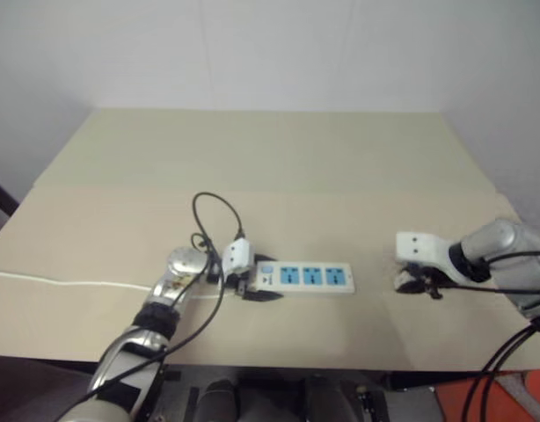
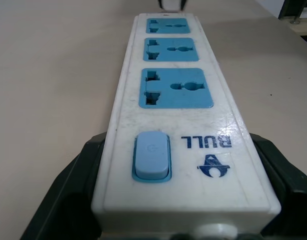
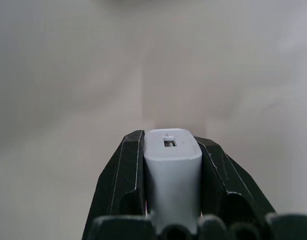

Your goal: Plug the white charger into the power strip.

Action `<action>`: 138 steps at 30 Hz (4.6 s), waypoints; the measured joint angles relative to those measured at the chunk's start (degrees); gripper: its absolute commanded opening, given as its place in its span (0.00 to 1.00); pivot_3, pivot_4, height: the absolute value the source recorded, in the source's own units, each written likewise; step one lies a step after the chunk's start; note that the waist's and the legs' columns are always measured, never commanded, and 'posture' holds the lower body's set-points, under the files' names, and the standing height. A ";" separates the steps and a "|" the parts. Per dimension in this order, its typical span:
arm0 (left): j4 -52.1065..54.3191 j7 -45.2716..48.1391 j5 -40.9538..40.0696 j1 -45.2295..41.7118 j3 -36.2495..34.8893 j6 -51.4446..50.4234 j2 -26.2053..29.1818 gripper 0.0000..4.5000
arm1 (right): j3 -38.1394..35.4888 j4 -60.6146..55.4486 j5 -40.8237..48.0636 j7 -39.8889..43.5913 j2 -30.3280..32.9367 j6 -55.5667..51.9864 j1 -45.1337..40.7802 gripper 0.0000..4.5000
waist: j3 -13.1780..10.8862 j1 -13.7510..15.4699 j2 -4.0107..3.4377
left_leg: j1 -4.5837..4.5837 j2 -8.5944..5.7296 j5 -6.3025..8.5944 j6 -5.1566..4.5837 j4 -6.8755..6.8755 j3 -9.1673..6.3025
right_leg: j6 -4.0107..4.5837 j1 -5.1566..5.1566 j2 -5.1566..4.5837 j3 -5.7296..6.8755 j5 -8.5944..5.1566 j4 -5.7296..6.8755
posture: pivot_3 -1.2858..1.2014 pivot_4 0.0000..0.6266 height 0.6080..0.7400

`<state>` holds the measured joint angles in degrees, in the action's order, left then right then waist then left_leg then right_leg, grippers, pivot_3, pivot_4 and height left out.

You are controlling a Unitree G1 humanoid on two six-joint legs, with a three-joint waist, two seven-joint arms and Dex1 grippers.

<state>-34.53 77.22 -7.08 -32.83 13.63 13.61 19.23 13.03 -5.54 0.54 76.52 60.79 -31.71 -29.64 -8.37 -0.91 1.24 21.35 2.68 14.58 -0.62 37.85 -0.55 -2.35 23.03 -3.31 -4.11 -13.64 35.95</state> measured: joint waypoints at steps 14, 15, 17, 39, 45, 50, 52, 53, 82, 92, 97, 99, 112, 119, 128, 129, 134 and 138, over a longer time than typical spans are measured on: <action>-1.10 0.98 -0.04 -1.43 0.32 -0.01 0.03 0.74 | -19.22 -7.25 26.73 -18.79 -31.66 -6.91 -1.48 0.26 | 0.02 0.17 0.06 | 0.07 0.01 0.00 -0.01 -0.01 -0.16 | 0.04 0.05 0.04 0.10 0.01 0.11 | 0.52 0.24 1.00; -1.10 1.01 -0.08 -1.43 0.31 -0.05 0.19 0.74 | -19.09 -7.59 28.07 -18.71 -32.83 -6.88 -1.12 0.26 | 0.02 0.13 0.06 | 0.07 0.02 0.00 -0.01 -0.01 -0.17 | 0.04 0.04 0.05 0.10 0.01 0.11 | 0.52 0.24 1.00; -1.08 1.08 -0.16 -1.46 0.28 -0.09 0.46 0.74 | -18.01 -7.68 29.91 -18.21 -34.30 -6.33 -0.42 0.26 | 0.03 0.07 0.06 | 0.04 0.01 0.00 -0.01 -0.01 -0.17 | 0.04 0.03 0.04 0.09 0.01 0.12 | 0.52 0.24 1.00; 2.29 1.07 -0.52 -0.48 0.23 -2.68 1.97 0.74 | -4.55 11.42 19.97 -15.53 -41.54 17.05 2.20 0.26 | 0.03 -0.27 0.06 | 0.02 0.04 0.00 -0.01 -0.02 -0.17 | 0.06 0.06 0.11 0.09 0.01 0.14 | 0.52 0.24 1.00; 2.54 1.00 -0.88 -0.17 0.21 -3.77 1.99 0.74 | -4.55 11.41 20.01 -14.94 -41.34 17.10 2.68 0.26 | 0.03 -0.28 0.06 | 0.01 0.04 0.00 -0.01 -0.02 -0.17 | 0.06 0.06 0.11 0.08 0.00 0.14 | 0.52 0.24 1.00; 2.57 0.92 -0.94 -0.05 0.22 -3.85 1.99 0.74 | -4.40 11.69 19.87 -14.51 -41.40 17.81 2.78 0.26 | 0.03 -0.28 0.06 | 0.01 0.04 0.00 -0.01 -0.02 -0.18 | 0.06 0.05 0.11 0.08 0.00 0.14 | 0.52 0.24 1.00; 2.57 0.90 -1.02 0.02 0.22 -3.88 1.99 0.74 | -4.34 11.82 19.80 -14.46 -41.46 18.02 2.77 0.26 | 0.03 -0.28 0.06 | 0.01 0.04 0.00 -0.01 -0.02 -0.17 | 0.06 0.05 0.11 0.08 0.00 0.14 | 0.52 0.24 1.00; 2.57 0.89 -1.04 0.07 0.21 -3.91 1.99 0.74 | -4.33 11.96 19.76 -14.47 -41.60 18.18 2.77 0.26 | 0.03 -0.29 0.06 | 0.01 0.04 0.00 -0.01 -0.02 -0.18 | 0.06 0.05 0.11 0.09 0.00 0.14 | 0.52 0.24 1.00; 2.70 0.45 -1.33 0.73 0.25 -4.02 2.19 0.74 | -2.51 11.98 18.79 -13.00 -42.33 19.85 3.17 0.26 | 0.03 -0.44 0.06 | -0.01 0.05 0.00 -0.01 -0.03 -0.18 | 0.07 0.04 0.12 0.09 0.00 0.14 | 0.52 0.24 1.00; 2.99 0.44 -1.46 0.84 0.28 -4.19 2.68 0.74 | -2.64 15.92 18.55 -13.52 -43.29 21.39 1.91 0.26 | 0.03 -0.82 0.06 | -0.03 0.06 0.00 -0.01 -0.05 -0.18 | 0.08 0.04 0.12 0.08 -0.01 0.13 | 0.52 0.24 1.00; 2.99 0.42 -1.54 0.84 0.28 -4.27 2.82 0.74 | -2.63 16.34 18.58 -13.51 -43.46 21.84 1.85 0.26 | 0.03 -0.97 0.06 | -0.05 0.06 0.00 -0.01 -0.05 -0.18 | 0.08 0.02 0.13 0.08 -0.01 0.15 | 0.52 0.24 1.00; 3.02 0.43 -1.55 0.84 0.28 -4.32 2.84 0.74 | -2.63 16.40 18.61 -13.50 -43.46 21.94 1.86 0.26 | 0.03 -1.02 0.06 | -0.05 0.06 0.00 -0.01 -0.05 -0.18 | 0.08 0.02 0.12 0.08 -0.01 0.14 | 0.52 0.24 1.00; 4.56 -0.27 -1.59 1.02 1.49 -5.06 2.67 0.74 | -2.65 16.69 19.98 -11.09 -40.38 24.40 2.80 0.26 | 0.03 -0.42 0.06 | -0.02 0.05 0.00 -0.01 -0.05 -0.18 | 0.07 0.00 0.11 0.09 -0.01 0.07 | 0.52 0.24 1.00; 5.67 -0.83 -2.07 1.74 1.95 -5.52 2.72 0.74 | -2.64 17.87 20.88 -8.11 -36.33 26.84 3.62 0.26 | 0.03 0.04 0.06 | -0.04 0.05 0.00 -0.01 -0.06 -0.17 | 0.07 -0.01 0.11 0.09 -0.01 0.07 | 0.52 0.24 1.00; 6.89 -1.36 -2.17 2.19 2.09 -6.34 3.30 0.74 | -1.48 20.99 20.93 -5.78 -35.77 28.99 1.32 0.26 | 0.03 0.01 0.07 | -0.07 0.05 0.00 -0.01 -0.05 -0.17 | 0.08 -0.03 0.11 0.09 0.00 0.08 | 0.52 0.24 1.00; 7.02 -1.38 -2.18 2.26 2.08 -6.34 3.46 0.74 | -1.25 21.10 20.93 -5.78 -35.84 28.99 1.09 0.26 | 0.03 -0.01 0.07 | -0.08 0.05 0.00 -0.01 -0.05 -0.17 | 0.08 -0.03 0.11 0.09 -0.01 0.09 | 0.52 0.24 1.00; 7.05 -1.35 -2.28 2.50 1.83 -6.37 4.43 0.74 | -0.20 21.56 19.84 -6.30 -37.62 28.98 -0.19 0.26 | 0.03 -0.86 0.07 | -0.12 0.09 0.00 -0.01 -0.06 -0.18 | 0.10 -0.02 0.16 0.07 -0.01 0.12 | 0.52 0.24 1.00; 7.06 -1.22 -2.31 2.90 1.33 -6.37 5.00 0.74 | 0.07 21.46 18.26 -6.83 -39.07 29.10 -0.18 0.26 | 0.04 -1.64 0.08 | -0.17 0.11 0.00 -0.01 -0.07 -0.19 | 0.11 -0.05 0.17 0.06 -0.01 0.14 | 0.52 0.24 1.00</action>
<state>-27.47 76.00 -9.39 -29.93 14.96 7.23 24.23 13.09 15.92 18.80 69.69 21.72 -2.61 -29.83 -8.32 -2.56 1.32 21.18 2.79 14.58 -0.63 37.78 -0.73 -2.24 22.98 -3.14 -4.05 -13.65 36.09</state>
